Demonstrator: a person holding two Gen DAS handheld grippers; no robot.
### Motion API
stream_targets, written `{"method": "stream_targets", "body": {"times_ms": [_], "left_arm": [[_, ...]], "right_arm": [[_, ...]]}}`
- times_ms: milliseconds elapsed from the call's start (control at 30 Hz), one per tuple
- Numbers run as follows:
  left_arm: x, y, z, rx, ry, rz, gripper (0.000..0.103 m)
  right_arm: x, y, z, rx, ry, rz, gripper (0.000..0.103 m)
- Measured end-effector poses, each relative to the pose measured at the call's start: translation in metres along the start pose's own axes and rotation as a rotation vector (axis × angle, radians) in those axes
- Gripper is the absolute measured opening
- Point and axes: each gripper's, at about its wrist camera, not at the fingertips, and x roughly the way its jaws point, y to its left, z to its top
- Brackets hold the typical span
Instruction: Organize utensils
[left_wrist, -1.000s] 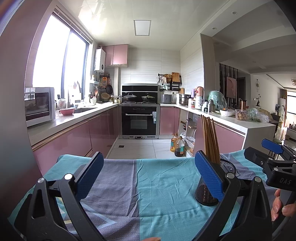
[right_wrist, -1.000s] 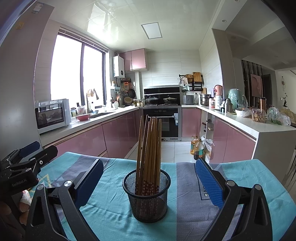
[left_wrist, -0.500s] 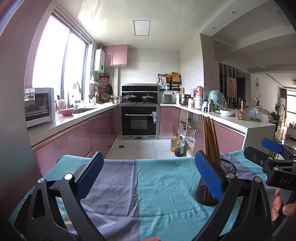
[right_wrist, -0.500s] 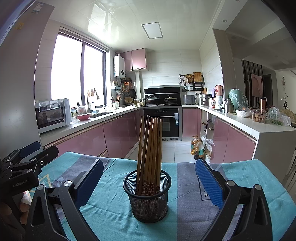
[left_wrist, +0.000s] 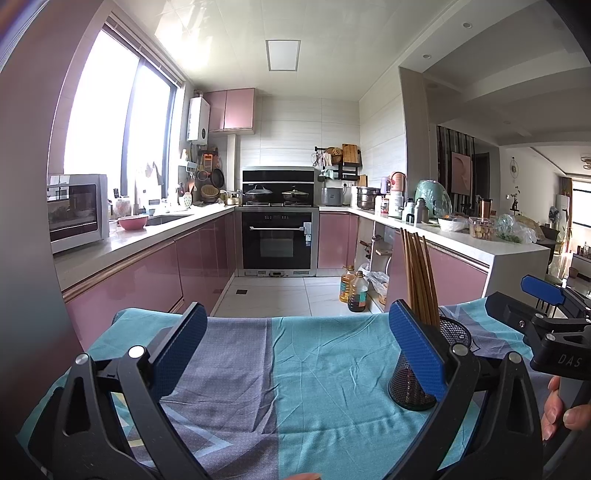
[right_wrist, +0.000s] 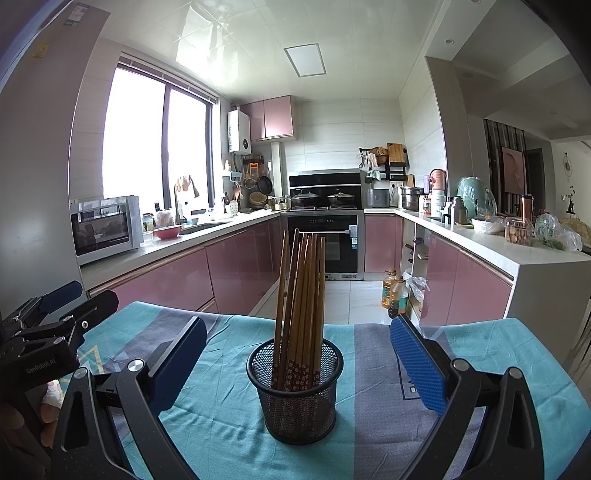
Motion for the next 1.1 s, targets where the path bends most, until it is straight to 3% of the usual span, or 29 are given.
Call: {"method": "stream_targets", "body": {"times_ms": [1100], "left_arm": [[0.0018, -0.0007, -0.0018, 0.001, 0.006, -0.003, 0.097]], "right_arm": [[0.0022, 0.0029, -0.0015, 0.005, 0.002, 0.001, 0.096]]}}
